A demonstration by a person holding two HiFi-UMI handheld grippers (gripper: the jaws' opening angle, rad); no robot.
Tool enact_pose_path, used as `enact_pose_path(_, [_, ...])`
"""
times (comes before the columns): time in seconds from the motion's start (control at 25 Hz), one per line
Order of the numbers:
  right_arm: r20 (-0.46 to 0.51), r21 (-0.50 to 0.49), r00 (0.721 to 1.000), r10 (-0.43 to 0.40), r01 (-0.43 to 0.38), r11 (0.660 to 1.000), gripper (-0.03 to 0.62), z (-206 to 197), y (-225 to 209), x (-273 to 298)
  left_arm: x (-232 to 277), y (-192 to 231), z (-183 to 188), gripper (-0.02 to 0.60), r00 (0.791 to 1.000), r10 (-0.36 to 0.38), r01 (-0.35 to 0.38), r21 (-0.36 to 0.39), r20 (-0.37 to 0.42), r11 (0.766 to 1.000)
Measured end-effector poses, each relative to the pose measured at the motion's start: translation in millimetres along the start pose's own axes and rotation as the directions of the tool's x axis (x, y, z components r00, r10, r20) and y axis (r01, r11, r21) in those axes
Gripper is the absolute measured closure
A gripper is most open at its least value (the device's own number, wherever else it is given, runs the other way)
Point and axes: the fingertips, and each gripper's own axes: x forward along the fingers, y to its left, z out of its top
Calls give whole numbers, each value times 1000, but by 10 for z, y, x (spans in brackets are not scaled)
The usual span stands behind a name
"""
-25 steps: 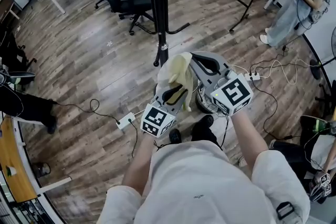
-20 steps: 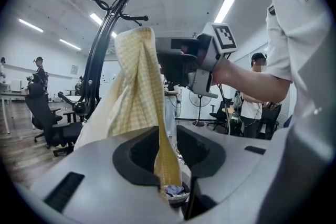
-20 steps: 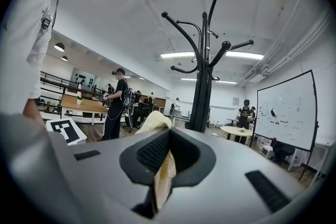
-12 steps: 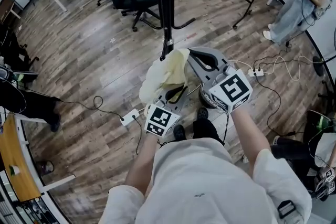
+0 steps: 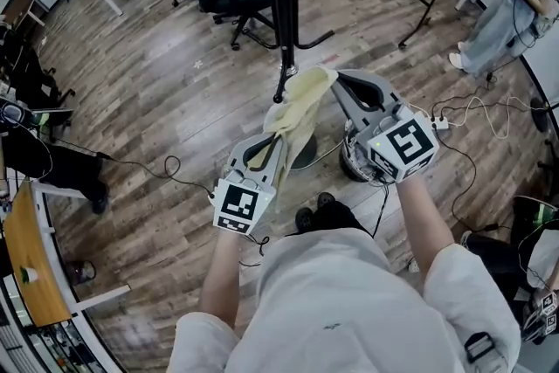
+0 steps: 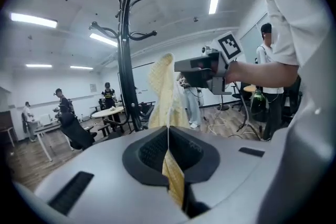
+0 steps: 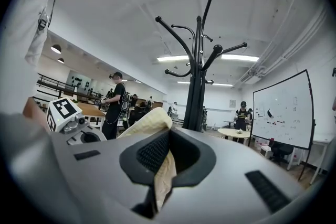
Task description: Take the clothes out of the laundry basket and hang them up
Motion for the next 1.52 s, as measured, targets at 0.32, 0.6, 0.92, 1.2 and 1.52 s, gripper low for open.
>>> enact_pose_path(0.32, [34,-6,999,11,-11,1000,585,98,-193,30,22,700,284,558,986,164,-164,30,0,986])
enact_pose_path(0.6, [60,7,997,38,-39,999,585,133,-446,112,115,1064,690,558,971,240,-240,102,9,965])
enact_pose_path(0.92, [103,12,993,56,-57,998,585,111,-780,143,358,1296,1112,558,954,298,-299,196,37,934])
enact_pose_path(1.2, [64,2,996,56,-56,998,585,-33,-768,299,517,1608,1121,558,953,303,-301,214,25,929])
enact_pose_path(1.52, [18,12,1000,-20,20,1000,585,-199,-791,385,746,1776,999,558,975,220,-218,181,9,959])
